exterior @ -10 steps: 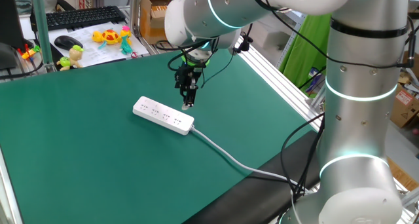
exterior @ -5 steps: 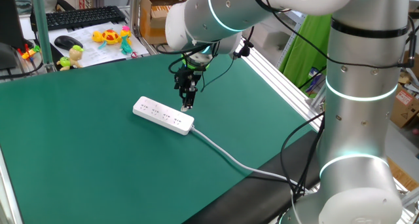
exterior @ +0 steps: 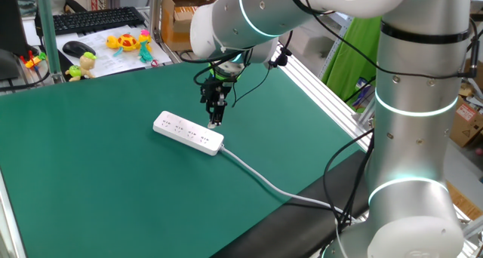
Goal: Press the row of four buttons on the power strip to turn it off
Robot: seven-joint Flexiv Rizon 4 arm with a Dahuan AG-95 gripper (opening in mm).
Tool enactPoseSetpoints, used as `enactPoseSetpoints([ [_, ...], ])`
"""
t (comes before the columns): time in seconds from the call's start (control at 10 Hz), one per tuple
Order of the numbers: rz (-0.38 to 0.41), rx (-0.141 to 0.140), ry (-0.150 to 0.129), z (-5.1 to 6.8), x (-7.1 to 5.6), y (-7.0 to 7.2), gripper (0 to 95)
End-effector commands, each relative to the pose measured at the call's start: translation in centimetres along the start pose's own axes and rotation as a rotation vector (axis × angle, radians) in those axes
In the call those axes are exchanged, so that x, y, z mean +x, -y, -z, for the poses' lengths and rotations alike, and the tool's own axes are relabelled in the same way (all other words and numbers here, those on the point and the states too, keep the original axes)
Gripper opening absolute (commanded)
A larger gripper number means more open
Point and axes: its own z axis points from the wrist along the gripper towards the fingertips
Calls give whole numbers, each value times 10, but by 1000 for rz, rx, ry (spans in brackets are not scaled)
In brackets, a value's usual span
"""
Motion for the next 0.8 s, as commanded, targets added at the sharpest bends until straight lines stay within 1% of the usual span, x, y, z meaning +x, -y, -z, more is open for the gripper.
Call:
enactPoseSetpoints([
  [0.1,3,-3,5,1,0,0,950],
  [0.2,14,-3,3,1,0,0,950],
  [0.3,18,2,8,1,0,0,950],
  [0.4,25,21,15,1,0,0,950],
  [0.5,25,58,67,1,0,0,950],
  [0.6,14,78,57,1,0,0,950],
  [0.8,-10,103,32,1,0,0,950],
])
